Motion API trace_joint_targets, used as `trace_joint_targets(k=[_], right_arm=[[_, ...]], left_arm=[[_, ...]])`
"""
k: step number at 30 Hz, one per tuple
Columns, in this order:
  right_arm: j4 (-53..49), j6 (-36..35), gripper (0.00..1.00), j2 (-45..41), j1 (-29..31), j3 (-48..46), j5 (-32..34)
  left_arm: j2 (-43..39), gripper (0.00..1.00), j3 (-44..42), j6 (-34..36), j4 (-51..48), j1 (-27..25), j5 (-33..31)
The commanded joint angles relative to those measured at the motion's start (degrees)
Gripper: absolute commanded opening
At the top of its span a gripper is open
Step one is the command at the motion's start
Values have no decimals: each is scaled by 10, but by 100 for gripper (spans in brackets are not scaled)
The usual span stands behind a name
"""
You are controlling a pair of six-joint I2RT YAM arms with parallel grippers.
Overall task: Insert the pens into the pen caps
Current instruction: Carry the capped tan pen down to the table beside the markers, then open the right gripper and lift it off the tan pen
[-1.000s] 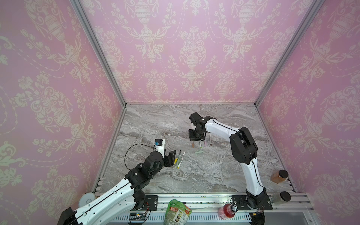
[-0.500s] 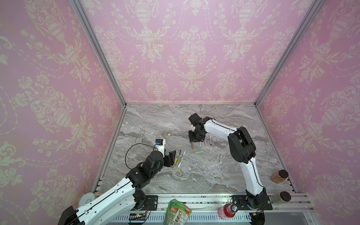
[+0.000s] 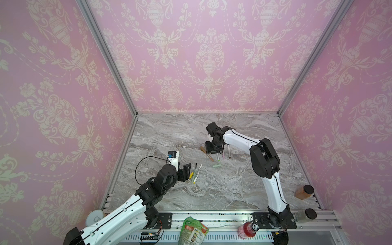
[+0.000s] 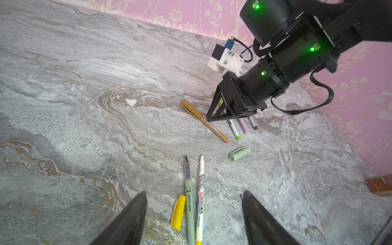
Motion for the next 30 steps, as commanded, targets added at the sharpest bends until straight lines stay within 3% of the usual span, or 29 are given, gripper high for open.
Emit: trace_joint_targets(k=[1,20,30], right_arm=[[-23,-21,34,-9,0,7,21],[-53,-75,37,31,59,34,133],[-59,-77,35,54,61,44,142]], left_arm=[[-5,73,9,5,-11,5,5],[-4,73,17,6,-13,9,12],[-15,74,17,6,-22,11,11]])
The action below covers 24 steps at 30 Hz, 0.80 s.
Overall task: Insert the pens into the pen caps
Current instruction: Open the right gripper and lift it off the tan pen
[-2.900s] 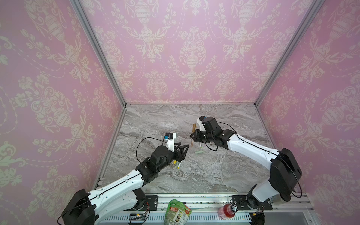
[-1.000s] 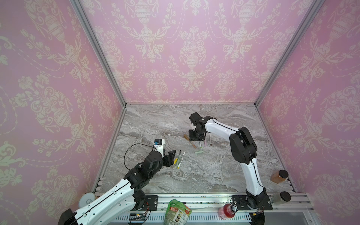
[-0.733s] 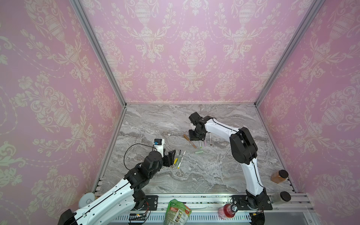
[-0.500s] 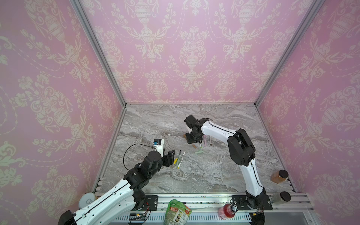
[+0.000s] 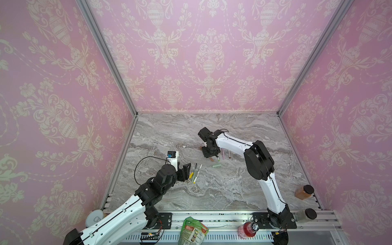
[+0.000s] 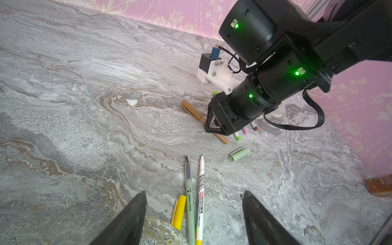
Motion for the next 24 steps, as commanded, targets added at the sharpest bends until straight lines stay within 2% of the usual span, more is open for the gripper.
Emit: trace_joint_targets(k=[1,8,13,18,24], right_arm=[[-16,-5,33,23,3,14,9],[-13,26,21,26,3,6,-1],[14,100,15,13,3,-32,-8],[68,168,14,-12,3,-82,-12],[85,195,16,-21,3,-100,7]], left_arm=[[-9,74,17,7,-17,5,6],[-11,74,13,6,-16,6,7],[-15,74,7,3,-15,7,6],[-15,75,5,3,-13,8,6],[-21,76,1,2,-15,9,7]])
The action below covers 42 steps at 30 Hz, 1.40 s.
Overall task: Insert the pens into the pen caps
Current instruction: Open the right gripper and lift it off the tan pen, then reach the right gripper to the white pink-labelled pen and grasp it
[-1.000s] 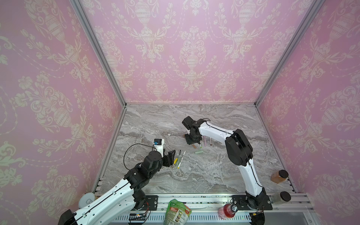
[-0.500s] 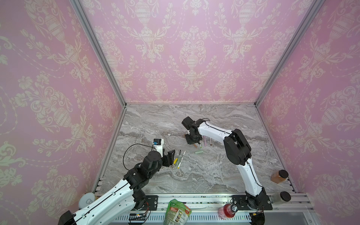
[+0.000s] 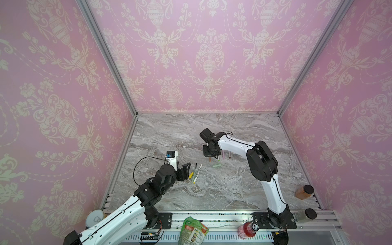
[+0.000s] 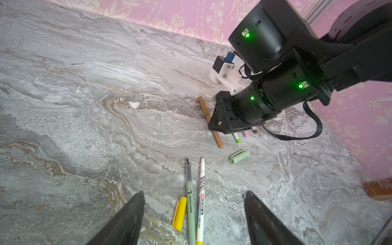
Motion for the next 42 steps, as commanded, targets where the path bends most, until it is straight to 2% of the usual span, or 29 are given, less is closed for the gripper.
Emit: trace_joint_targets(k=[1,6,9,13,16,22,32,42], right_arm=[[5,37,17,14,4,-28,-2],[3,39,21,13,3,-26,2],[10,34,30,1,3,-28,-1],[40,10,44,-55,3,-30,-19],[40,-20,47,-103,13,-14,-22],[5,-52,48,-164,50,-10,-1],[-3,-8,45,-170,144,-102,25],[23,7,43,-141,154,-130,14]], left_arm=[[-12,76,0,1,-12,5,6],[-20,77,-3,1,-15,7,5],[-24,78,-2,0,-20,7,5],[-31,80,-1,5,-28,7,6],[-35,82,0,6,-36,8,6],[-38,83,-3,6,-44,10,8],[-36,83,-4,9,-70,9,42],[-49,83,-3,0,-82,9,43]])
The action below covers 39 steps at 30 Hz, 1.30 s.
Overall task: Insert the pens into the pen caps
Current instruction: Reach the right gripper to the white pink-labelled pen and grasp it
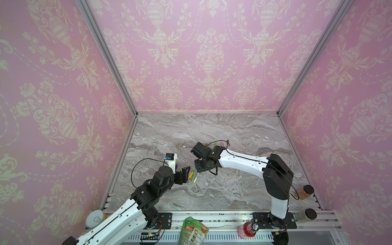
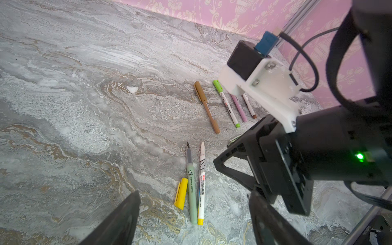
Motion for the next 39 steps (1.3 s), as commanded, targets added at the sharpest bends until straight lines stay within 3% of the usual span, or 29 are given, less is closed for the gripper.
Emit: trace_joint_targets(k=[1,22,39], right_arm=[[5,13,43,22,0,-11,7],[61,43,42,50,-1,-40,-20],[20,22,39,93,-1,-9,24]], left_arm=[[-11,83,-4,-3,-16,6,12],[-31,83,0,-14,-25,6,12],[-21,83,8,-11,-20,6,13]])
